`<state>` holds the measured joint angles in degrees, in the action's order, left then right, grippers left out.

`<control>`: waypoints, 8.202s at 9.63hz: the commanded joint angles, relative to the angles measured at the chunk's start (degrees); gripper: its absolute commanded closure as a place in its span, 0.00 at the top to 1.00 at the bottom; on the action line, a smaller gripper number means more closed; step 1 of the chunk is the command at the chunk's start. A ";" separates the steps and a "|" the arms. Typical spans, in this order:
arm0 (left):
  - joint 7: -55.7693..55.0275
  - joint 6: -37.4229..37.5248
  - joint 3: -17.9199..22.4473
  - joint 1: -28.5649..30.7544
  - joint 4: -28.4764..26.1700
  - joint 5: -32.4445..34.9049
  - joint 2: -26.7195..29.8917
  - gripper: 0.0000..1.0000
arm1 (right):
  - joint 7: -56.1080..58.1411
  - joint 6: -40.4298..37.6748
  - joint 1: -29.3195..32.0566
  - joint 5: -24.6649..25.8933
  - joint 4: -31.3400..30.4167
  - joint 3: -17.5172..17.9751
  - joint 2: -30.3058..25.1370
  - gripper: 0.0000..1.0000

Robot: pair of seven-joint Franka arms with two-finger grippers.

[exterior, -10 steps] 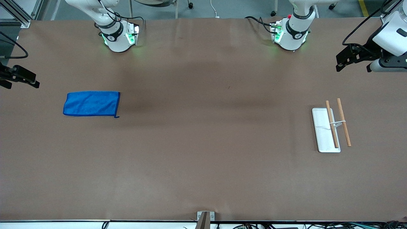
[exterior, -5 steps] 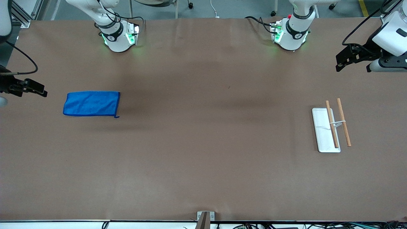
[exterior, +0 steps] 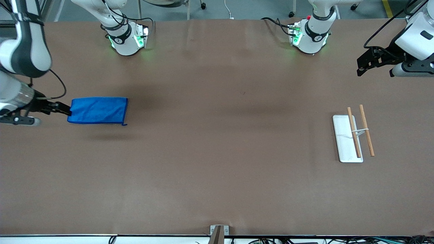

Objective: Right arm passes towel to left arm to hang
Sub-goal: 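Move the right gripper over the blue towel's edge, then lower the right gripper and pinch the blue towel's edge, then lift the blue towel off the table with the right gripper, then carry the towel toward center while the left gripper reaches toward it, then grasp the hanging towel with the left gripper beside the right gripper, then open the right gripper and withdraw while the left gripper pulls towel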

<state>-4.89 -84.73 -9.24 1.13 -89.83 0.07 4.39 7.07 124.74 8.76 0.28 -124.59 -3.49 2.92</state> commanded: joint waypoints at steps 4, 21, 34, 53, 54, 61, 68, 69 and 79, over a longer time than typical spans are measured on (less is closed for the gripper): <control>-0.56 0.97 -1.31 -0.70 1.14 0.19 -2.28 1.00 | -0.65 20.84 1.61 0.42 -13.02 0.86 8.22 0.94; -0.47 0.97 -2.01 -0.70 1.14 0.19 -2.28 1.00 | -1.00 13.66 1.26 0.16 -16.41 1.12 2.30 0.00; 0.84 -0.26 -1.84 0.18 5.19 -20.04 -11.84 1.00 | -6.10 -25.53 -18.85 -33.56 19.73 1.47 -6.35 0.00; 32.75 -3.35 -5.27 -6.58 -11.68 -93.59 -26.10 0.99 | -6.01 -2.58 -40.48 -96.35 24.03 1.38 2.43 0.00; 32.75 -2.64 -5.27 -5.89 -11.69 -93.59 -25.92 0.99 | -6.01 -2.48 -40.93 -96.87 24.56 1.38 3.05 0.00; 32.75 -2.89 -6.75 -6.41 -11.78 -95.43 -24.87 0.95 | -5.75 -1.96 -41.72 -98.02 24.66 1.38 3.40 0.00; 33.45 -3.08 -6.76 -5.71 -11.43 -95.87 -25.39 0.15 | -5.22 -0.72 -42.43 -99.16 25.45 1.38 4.20 0.00; 33.45 -2.99 -6.67 -5.53 -11.42 -95.87 -25.39 0.05 | -5.22 -0.72 -42.43 -99.16 25.53 1.38 4.20 0.00; 19.51 -8.88 -5.88 -0.27 -3.96 -76.41 -25.74 0.00 | -8.98 -0.90 -35.23 -75.95 24.13 0.68 3.32 1.00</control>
<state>16.95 -92.51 -15.22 -0.30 -94.02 -81.23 -20.85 0.46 124.17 -28.48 -81.82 -100.06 -3.36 6.69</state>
